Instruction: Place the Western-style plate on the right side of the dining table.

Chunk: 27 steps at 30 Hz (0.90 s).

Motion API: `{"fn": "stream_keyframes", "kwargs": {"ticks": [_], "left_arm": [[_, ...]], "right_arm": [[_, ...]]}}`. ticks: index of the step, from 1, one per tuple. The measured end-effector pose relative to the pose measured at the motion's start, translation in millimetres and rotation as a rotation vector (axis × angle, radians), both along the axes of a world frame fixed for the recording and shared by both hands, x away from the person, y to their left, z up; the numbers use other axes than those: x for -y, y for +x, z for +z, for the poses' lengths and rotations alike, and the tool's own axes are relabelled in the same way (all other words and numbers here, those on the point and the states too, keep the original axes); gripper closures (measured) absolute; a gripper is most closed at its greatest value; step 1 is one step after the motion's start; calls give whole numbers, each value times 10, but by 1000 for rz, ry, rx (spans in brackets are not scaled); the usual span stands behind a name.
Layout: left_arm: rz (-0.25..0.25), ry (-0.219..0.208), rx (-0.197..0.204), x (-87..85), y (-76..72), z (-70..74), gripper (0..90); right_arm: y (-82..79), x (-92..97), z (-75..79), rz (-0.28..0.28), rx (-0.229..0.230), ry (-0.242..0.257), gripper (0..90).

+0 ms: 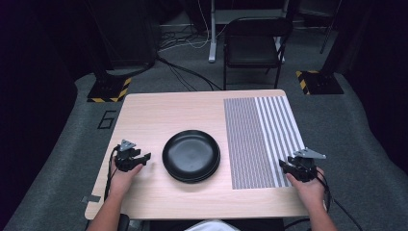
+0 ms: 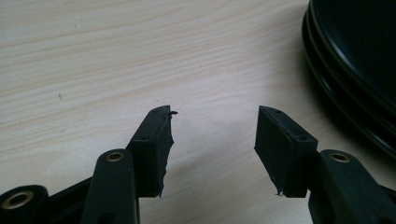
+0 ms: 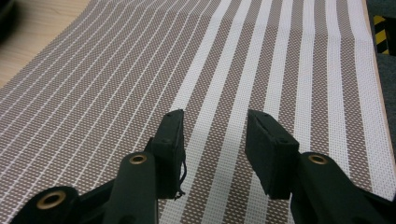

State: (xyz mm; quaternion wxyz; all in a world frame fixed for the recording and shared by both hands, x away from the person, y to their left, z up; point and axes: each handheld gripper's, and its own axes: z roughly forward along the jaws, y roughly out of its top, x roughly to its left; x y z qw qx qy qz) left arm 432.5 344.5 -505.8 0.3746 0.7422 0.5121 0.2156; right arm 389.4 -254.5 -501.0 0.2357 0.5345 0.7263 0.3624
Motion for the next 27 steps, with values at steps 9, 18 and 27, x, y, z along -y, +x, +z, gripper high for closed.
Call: {"fn": "stream_keyframes", "kwargs": {"ticks": [9,18,27], "left_arm": [[-15,-54,-38,43,-45,84,501],[-38,-133,-63,83,-90,183,544],[-52,-151,-61,146,-120,270,559]], "right_arm": [[-32,-51,105,0,-5,-7,581],[-94,-254,250,40,14,-65,598],[-59,-431,338,87,0,7,605]]}}
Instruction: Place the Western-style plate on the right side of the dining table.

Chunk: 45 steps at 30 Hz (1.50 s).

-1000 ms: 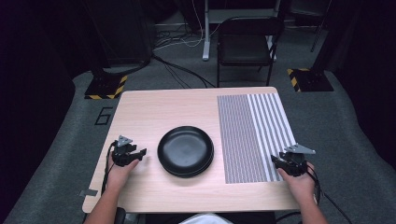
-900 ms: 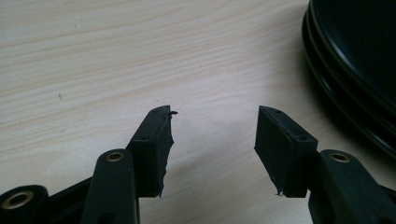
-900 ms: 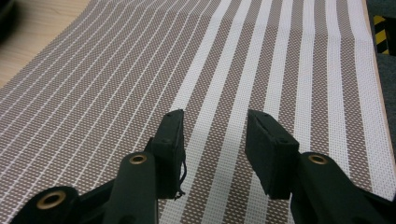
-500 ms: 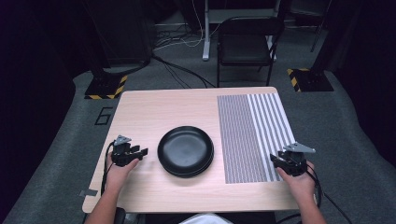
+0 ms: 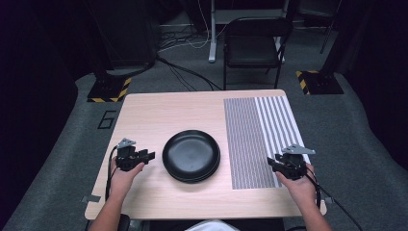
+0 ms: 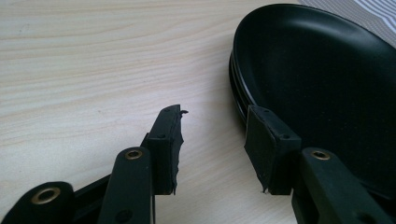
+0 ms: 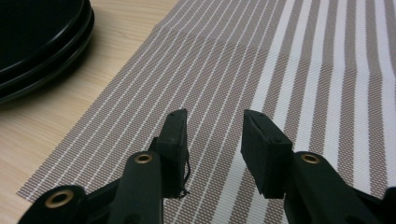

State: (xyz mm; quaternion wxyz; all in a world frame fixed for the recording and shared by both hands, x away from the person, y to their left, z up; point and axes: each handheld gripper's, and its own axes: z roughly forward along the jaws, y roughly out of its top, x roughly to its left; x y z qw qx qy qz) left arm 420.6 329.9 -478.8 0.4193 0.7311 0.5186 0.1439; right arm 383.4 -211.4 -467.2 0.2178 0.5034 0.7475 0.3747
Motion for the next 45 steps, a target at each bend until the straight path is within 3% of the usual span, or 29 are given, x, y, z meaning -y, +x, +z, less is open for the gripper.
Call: {"fn": "stream_keyframes", "kwargs": {"ticks": [4,11,21,28,31,36,42,45], "left_arm": [[1,-2,4,25,-10,23,564],[-5,1,-2,56,-18,58,579],[-7,-37,-17,96,-11,62,602],[5,-103,-33,120,14,52,646],[4,-134,-59,127,36,49,667],[7,-119,-70,192,77,121,674],[52,-156,-92,227,155,176,709],[67,-142,-85,245,184,177,719]], "right_arm": [[34,-61,22,26,-14,10,599],[113,-179,68,60,-41,71,606],[225,-431,137,91,-44,110,611],[304,-638,146,103,-46,171,626],[322,-717,137,110,-47,175,628],[359,-838,154,125,-52,180,629],[442,-979,215,131,-66,206,637],[477,-1042,212,135,-72,226,645]]}}
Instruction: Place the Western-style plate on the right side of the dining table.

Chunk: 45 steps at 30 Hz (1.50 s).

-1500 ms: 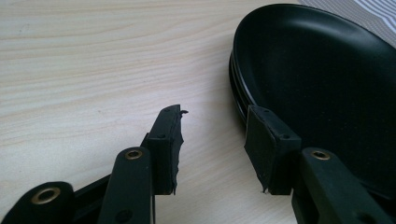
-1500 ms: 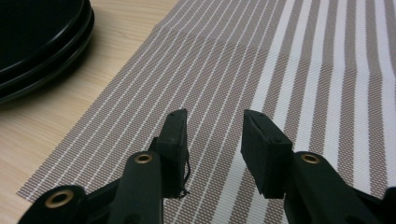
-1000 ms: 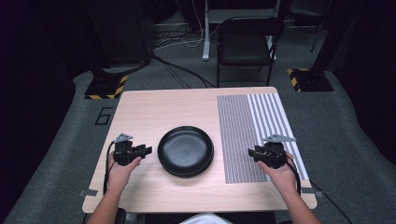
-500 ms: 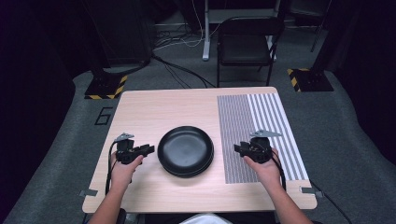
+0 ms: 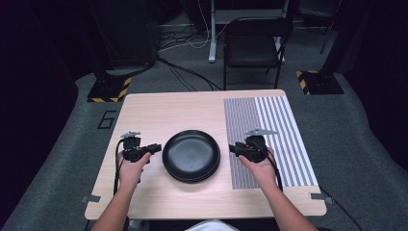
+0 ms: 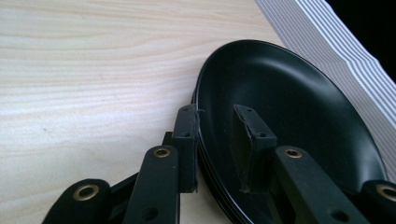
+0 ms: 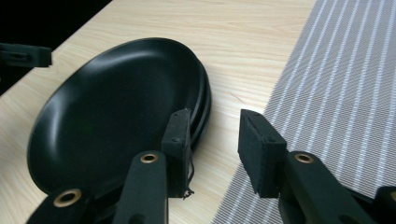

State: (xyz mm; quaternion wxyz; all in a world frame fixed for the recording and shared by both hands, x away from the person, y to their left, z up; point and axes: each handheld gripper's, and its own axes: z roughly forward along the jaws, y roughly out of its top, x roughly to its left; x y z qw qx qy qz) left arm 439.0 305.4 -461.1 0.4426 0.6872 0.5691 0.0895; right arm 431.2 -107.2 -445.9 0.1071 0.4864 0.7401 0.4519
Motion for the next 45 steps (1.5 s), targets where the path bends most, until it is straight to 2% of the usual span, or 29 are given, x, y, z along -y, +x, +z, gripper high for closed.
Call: {"fn": "stream_keyframes", "kwargs": {"ticks": [3,8,12,13,19,27,31,36,42,45], "left_arm": [[9,3,-2,12,18,-40,729],[7,-76,-27,-17,9,-140,748],[11,-83,-37,-4,6,-179,748],[1,-72,-39,-13,11,-186,751],[16,-100,-64,13,16,-225,775],[7,-117,-83,17,37,-271,779],[14,-142,-103,3,36,-305,786],[15,-178,-128,-9,33,-343,806],[15,-168,-122,-2,28,-341,810],[17,-147,-110,23,17,-324,811]], "right_arm": [[20,-61,-28,-10,-11,25,672],[63,-159,-110,-22,-46,47,675],[88,-218,-171,-29,-76,77,690],[90,-227,-178,-30,-79,80,695],[107,-263,-239,-54,-97,115,735],[130,-286,-287,-57,-128,131,723],[142,-288,-323,-60,-146,131,717],[144,-279,-410,-57,-183,156,708],[148,-299,-455,-56,-202,173,712],[155,-310,-460,-51,-202,179,720]]}}
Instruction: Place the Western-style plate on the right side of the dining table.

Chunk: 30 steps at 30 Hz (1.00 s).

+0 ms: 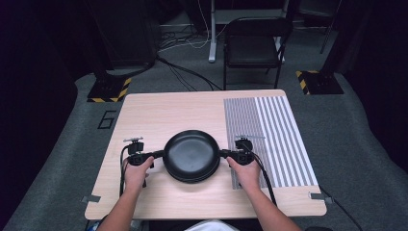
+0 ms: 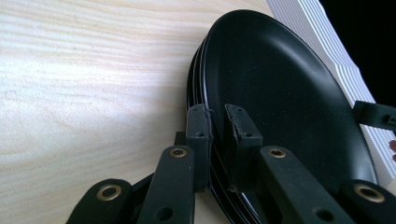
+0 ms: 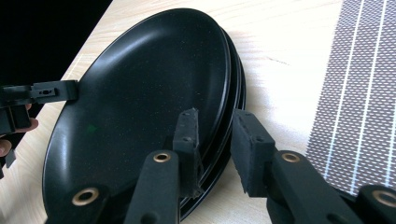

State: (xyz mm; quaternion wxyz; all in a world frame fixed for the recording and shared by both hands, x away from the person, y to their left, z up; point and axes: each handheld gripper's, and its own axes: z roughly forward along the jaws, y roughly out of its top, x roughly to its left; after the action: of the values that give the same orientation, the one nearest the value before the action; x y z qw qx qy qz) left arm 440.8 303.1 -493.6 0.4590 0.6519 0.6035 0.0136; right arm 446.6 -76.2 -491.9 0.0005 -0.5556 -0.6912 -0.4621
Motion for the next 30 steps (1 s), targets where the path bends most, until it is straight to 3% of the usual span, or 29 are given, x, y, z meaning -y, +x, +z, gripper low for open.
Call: {"fn": "stream_keyframes", "kwargs": {"ticks": [7,11,14,18,23,30], "left_arm": [[5,13,11,53,-17,14,826],[9,3,10,41,-19,2,828],[19,-2,12,49,-19,-2,830],[24,9,14,76,-18,7,830],[25,9,11,101,-15,8,833],[36,-5,1,186,15,-20,826]], "right_arm": [[6,-30,-17,-3,-20,-7,750],[17,-35,-53,-7,-61,11,751],[12,-41,-51,-16,-63,10,755],[19,-25,-59,-39,-85,41,769],[36,45,-86,-65,-140,132,790],[47,96,-61,-87,-118,143,795]]}}
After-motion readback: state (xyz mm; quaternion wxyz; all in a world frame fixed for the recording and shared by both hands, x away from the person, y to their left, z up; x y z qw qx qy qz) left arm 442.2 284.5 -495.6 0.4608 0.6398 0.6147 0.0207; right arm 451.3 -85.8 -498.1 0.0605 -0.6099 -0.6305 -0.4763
